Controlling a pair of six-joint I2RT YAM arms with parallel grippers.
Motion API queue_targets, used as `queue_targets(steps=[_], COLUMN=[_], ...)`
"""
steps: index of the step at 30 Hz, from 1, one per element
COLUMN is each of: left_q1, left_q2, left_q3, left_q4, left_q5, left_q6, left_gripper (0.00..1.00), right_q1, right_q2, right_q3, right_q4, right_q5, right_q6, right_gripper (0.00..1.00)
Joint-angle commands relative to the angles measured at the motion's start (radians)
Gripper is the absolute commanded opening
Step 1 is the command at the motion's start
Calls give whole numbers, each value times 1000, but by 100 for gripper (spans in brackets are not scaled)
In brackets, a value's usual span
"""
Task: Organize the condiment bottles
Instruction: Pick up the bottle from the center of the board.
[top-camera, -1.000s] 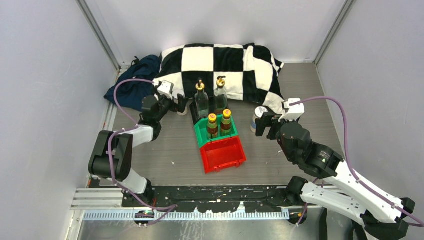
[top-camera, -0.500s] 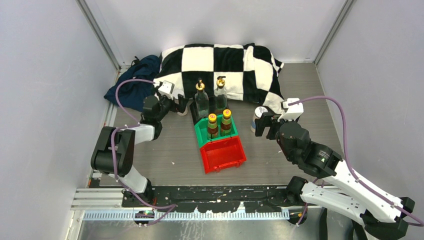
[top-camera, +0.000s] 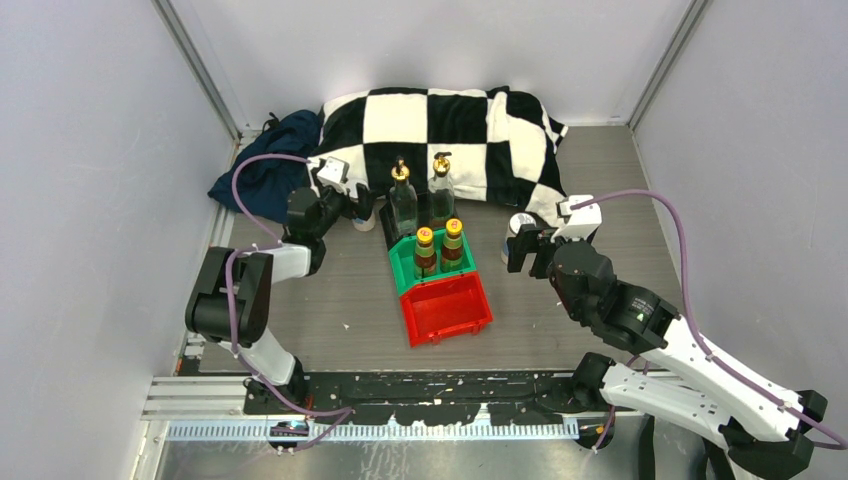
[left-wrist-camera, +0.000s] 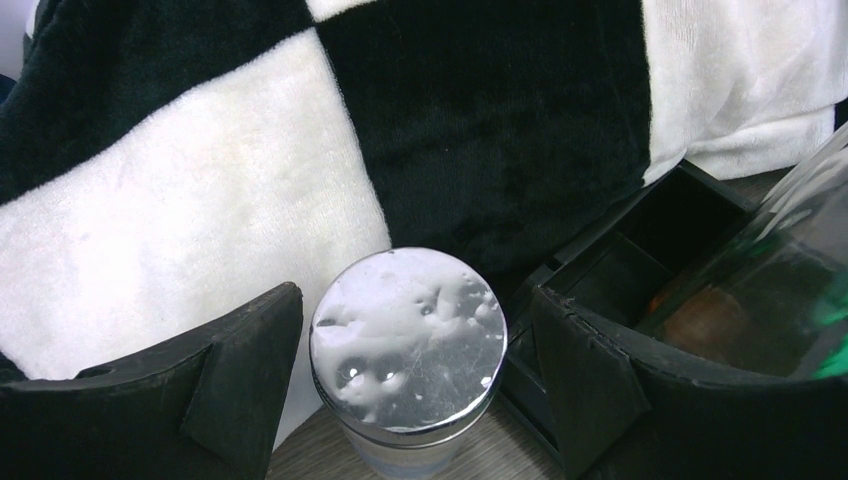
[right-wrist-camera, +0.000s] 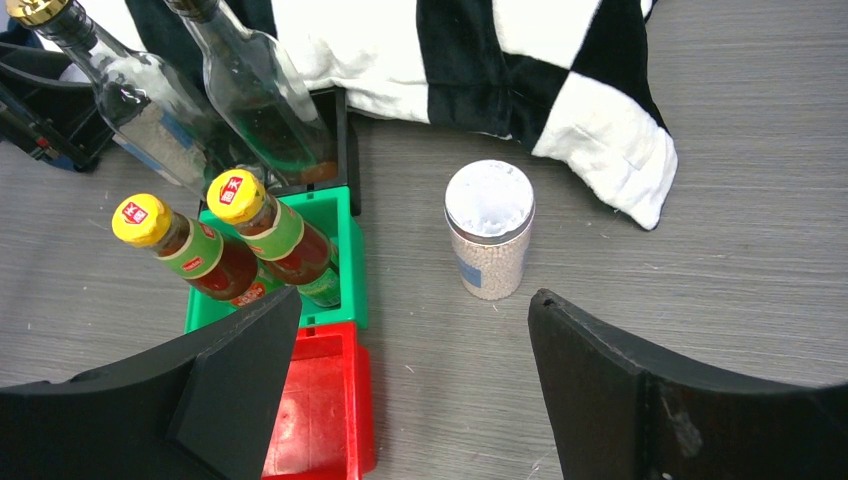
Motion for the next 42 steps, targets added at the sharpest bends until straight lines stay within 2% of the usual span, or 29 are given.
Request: queue_targets(steps=[1,14,19,23,32,37,39,42], left_q1=[7,8,10,13,16,18,19,19], left_q2=[12,42,49,52,55,47,45,38], left_q3=[39,58,64,67,66,72,79,78], left_q4=[74,91,97,104,105,77,61,57], left_q5=[-11,-17,-13,-16,-17,-10,-5,-16], left_q6=[3,-1,-3,-7,-12,-18,-24,-45], left_gripper=[84,82,75,65,35,13,1,0], right_q1=[-1,-1,-1,-1,-1,-2,-1,-2], right_q2=[2,12,12,14,18,20,19,15], right_q3=[5,5,4,5,6,6,7,6], right_q4=[44,45,45,45,47,48,47,43], right_q5=[6,8,10,12,12,11,10,12], right_q6=[-11,-12,-13,-14,-14,-14,-13,-11], right_gripper=[90,90,90,90,90,90,90,90])
